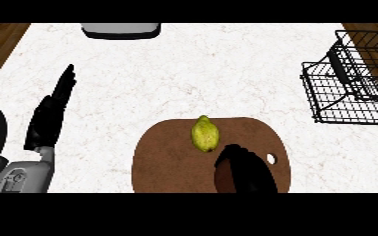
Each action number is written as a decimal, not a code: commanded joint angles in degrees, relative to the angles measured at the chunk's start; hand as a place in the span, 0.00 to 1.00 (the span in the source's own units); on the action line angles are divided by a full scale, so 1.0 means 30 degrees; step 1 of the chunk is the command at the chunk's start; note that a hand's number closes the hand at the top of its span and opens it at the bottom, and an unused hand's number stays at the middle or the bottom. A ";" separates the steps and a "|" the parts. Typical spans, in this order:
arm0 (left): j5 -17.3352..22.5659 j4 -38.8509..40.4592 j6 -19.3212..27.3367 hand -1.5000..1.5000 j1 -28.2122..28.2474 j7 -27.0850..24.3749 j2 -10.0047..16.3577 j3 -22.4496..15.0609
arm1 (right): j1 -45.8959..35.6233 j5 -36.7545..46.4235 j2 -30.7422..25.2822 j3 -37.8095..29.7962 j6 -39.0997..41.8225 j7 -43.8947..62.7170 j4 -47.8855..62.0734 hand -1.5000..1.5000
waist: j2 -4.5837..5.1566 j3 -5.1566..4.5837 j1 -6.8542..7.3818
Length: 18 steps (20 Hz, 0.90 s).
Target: Pick the cupcake from the cutting board and place it in the tiered basket
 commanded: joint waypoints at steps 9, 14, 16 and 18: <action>-0.0600 0.1673 0.0132 0.50 -0.1310 -0.0275 -0.0756 0.0677 | -0.1418 0.1614 0.0882 -0.1369 0.1069 -0.1488 0.0078 1.00 | 0.0208 0.0173 -0.0007; -0.0637 0.0016 -0.0013 0.50 -0.0530 0.0491 -0.0945 0.0339 | -0.1119 0.3675 0.0150 -0.1012 -0.0742 -0.3748 -0.2017 1.00 | 0.0138 0.0179 -0.0022; -0.0556 -0.0318 -0.0059 0.50 -0.0329 0.0562 -0.0503 0.0687 | -0.1458 0.4100 0.1291 -0.1678 -0.2164 -0.3105 -0.3294 1.00 | 0.0087 0.0183 -0.0077; -0.0100 -0.0098 -0.0559 0.50 0.0281 0.0123 -0.0388 0.0867 | -0.1994 0.4994 0.1014 -0.2436 -0.2422 -0.2672 -0.5239 1.00 | 0.0030 0.0171 -0.0138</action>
